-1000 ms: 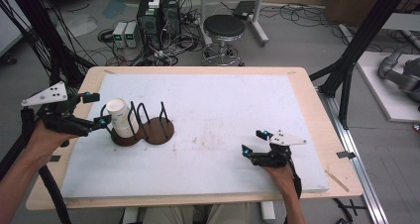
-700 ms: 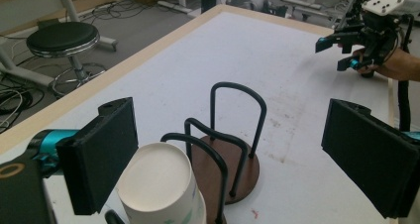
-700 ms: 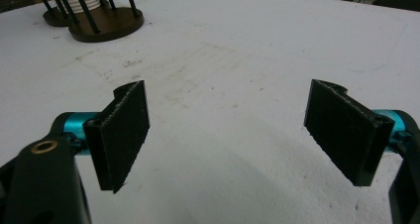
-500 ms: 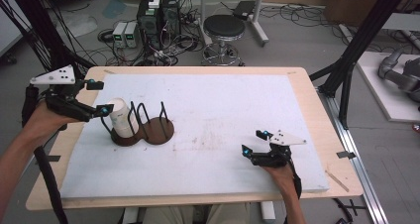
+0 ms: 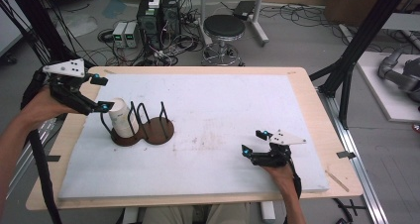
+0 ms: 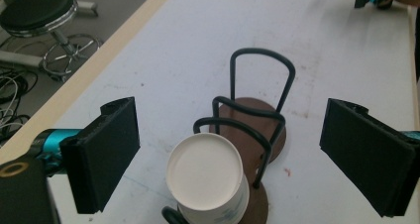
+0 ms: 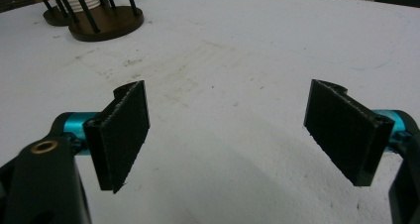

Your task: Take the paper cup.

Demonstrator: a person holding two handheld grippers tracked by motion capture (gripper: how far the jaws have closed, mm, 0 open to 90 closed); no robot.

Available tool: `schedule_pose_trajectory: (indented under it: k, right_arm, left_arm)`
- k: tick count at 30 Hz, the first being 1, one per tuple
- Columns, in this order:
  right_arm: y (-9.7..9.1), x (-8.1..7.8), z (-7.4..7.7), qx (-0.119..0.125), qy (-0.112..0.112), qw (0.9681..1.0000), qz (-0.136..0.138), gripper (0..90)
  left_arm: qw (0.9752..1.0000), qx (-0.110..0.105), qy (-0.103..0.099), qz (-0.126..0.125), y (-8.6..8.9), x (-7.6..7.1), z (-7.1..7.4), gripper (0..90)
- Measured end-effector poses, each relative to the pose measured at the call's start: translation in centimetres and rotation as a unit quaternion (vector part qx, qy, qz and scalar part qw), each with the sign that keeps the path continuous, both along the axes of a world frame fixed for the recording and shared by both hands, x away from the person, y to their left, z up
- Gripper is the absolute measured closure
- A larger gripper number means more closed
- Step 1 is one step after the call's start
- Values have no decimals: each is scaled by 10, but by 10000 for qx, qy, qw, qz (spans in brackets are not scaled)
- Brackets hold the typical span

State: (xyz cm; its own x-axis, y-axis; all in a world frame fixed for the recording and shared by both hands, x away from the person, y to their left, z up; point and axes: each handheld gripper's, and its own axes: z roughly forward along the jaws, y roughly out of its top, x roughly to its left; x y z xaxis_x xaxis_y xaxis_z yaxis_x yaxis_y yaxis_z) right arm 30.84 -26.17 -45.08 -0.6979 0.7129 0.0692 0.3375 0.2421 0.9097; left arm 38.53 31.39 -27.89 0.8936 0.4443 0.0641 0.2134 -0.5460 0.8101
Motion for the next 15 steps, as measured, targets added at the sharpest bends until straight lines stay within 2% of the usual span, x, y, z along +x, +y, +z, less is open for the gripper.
schedule_pose_trajectory:
  k: [3, 6, 8, 10, 11, 13, 14, 15]
  right_arm:
    - [0, 0, 0, -6, -41, 10000, 7, 180]
    - [-1, 0, 0, 14, -60, 10000, 10, 180]
    - [-1, 0, 0, 27, -28, 10000, 8, 180]
    - [-1, 0, 0, 46, 44, 10000, 7, 180]
    - [-1, 1, 0, 43, 37, 10000, 9, 180]
    - [-1, 0, 0, 31, -15, 10000, 5, 180]
    - [-1, 0, 0, 31, -15, 10000, 5, 180]
    - [-1, 0, 0, 25, -44, 10000, 12, 180]
  left_arm:
    - [10000, -41, 25, -50, -1, 6, 0, 84]
    - [9995, 239, 173, -92, -5, 12, 1, 84]
    - [9986, 479, 193, -122, -8, 15, 3, 87]
    - [9979, 584, 226, -193, -11, 17, 4, 89]
    - [9965, 765, 250, -209, -13, 19, 3, 89]
    - [9958, 841, 289, -228, -14, 19, 2, 90]
    - [9944, 970, 330, -252, -16, 19, 1, 90]
    - [9915, 1205, 381, -310, -18, 20, -3, 95]
